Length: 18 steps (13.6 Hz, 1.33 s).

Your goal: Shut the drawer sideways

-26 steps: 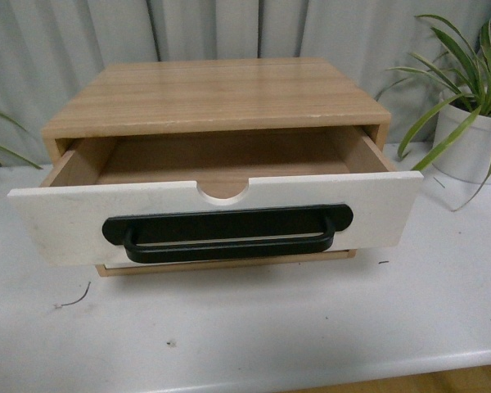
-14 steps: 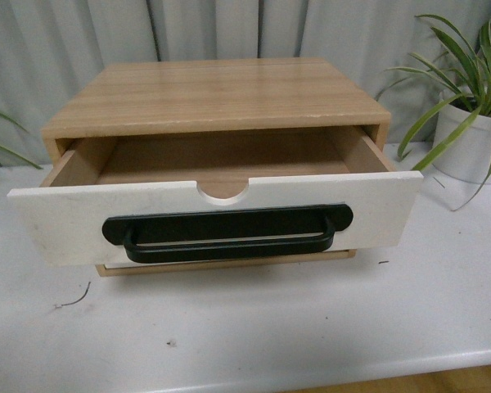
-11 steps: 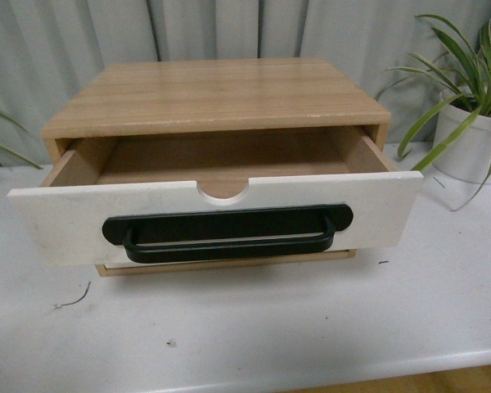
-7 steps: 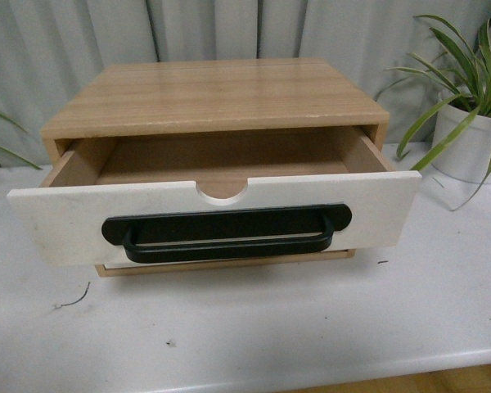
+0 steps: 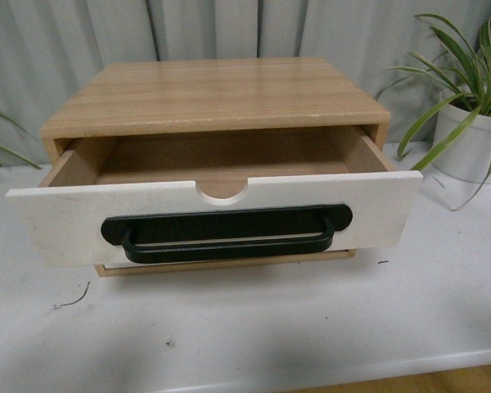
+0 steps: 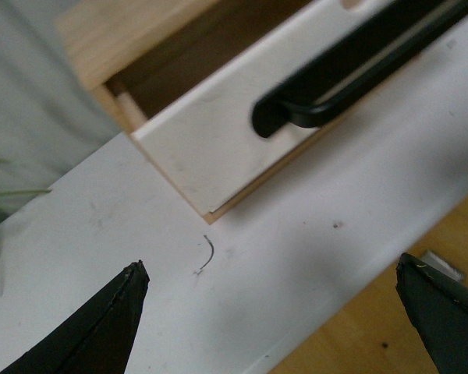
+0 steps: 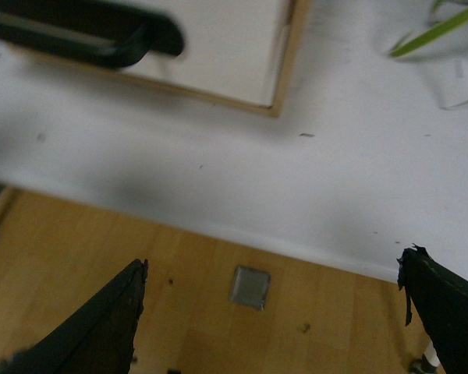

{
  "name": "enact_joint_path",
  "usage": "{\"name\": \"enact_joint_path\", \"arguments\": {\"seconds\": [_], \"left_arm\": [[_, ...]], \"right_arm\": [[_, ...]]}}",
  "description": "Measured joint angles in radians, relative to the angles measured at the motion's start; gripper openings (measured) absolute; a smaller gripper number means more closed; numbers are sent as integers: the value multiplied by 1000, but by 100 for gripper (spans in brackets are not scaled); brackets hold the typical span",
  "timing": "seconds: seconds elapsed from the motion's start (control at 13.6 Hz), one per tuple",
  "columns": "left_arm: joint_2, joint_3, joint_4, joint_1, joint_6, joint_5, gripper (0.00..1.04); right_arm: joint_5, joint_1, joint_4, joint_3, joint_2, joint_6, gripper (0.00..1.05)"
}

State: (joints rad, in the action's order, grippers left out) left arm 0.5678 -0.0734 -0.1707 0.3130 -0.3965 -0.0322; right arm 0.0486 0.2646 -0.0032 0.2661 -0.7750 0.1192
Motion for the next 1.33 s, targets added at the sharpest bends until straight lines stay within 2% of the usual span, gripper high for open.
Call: {"name": "enact_joint_path", "arguments": {"seconds": [0.22,0.44,0.74,0.96,1.03,1.33], "left_arm": [[312,-43,-222,7,-222,146,98],[560,-97,-292,-18,-350,212,98],[764,-171,-445,-66,-399,208,98],[861,-228,-489,-107,-398,213,98],[954,-311,-524,-112,-398,198,98],[1083,-468,-549,-105,-398,157,98]], "right_arm": [[46,103,105,93,-298,192,98],[58,143,131,188,-496,298,98],[82,174,200,314,-667,375,98],[108,187,229,413,-804,424,98],[88,178,249,494,-886,480,98],[78,126,283,612,-982,531,98]]}}
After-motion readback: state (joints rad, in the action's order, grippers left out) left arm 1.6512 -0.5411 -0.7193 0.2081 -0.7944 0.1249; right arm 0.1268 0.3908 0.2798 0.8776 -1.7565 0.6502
